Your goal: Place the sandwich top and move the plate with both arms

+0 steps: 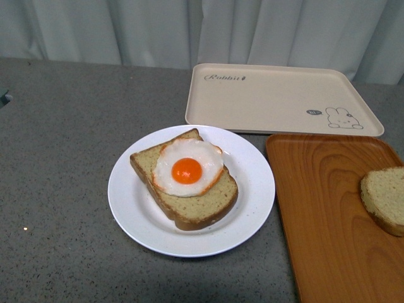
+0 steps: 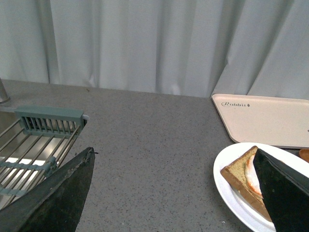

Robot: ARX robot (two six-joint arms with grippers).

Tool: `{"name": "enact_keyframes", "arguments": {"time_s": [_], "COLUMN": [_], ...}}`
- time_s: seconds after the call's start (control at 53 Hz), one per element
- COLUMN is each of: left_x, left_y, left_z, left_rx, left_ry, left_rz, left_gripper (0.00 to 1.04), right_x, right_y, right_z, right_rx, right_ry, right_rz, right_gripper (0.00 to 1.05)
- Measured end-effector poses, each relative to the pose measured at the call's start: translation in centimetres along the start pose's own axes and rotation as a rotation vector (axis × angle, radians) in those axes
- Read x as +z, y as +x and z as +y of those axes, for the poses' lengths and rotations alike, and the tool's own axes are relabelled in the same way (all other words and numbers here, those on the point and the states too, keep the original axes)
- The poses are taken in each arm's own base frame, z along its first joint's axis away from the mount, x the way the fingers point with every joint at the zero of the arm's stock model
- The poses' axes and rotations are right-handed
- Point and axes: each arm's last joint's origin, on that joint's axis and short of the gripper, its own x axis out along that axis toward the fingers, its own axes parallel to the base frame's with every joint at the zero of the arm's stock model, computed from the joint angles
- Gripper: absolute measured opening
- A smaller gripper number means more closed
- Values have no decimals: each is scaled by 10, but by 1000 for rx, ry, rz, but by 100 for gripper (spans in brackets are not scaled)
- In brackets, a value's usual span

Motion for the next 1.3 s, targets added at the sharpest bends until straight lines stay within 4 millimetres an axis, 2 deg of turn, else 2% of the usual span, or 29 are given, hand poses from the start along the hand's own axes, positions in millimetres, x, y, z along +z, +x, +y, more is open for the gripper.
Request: {"name": "enact_keyframes", "arguments": {"time_s": [0.189,0.321,0.604,0.868,1.075,1.302], "left_x": [0,0,0,0,0,0], "left_y": [0,0,0,0,0,0], "left_z": [0,0,0,0,0,0], "left_rx": [0,0,0,0,0,0], "left_ry": [0,0,0,0,0,0], "left_rz": [0,0,0,0,0,0], "left_gripper": [98,98,98,98,98,98], "right_x": [-24,-31,-46,-68,-77,-85], "right_y": [39,52,65,79,85,92], "right_z": [-1,0,17,14,14,21], "right_rx": [-141,-197,-189,-206,-195,-67], "right_ry": [-6,-10,-45,-36,-48,-15], "right_rz": [123,152,200,303,310,340], "right_gripper": [96,96,96,96,96,96]}}
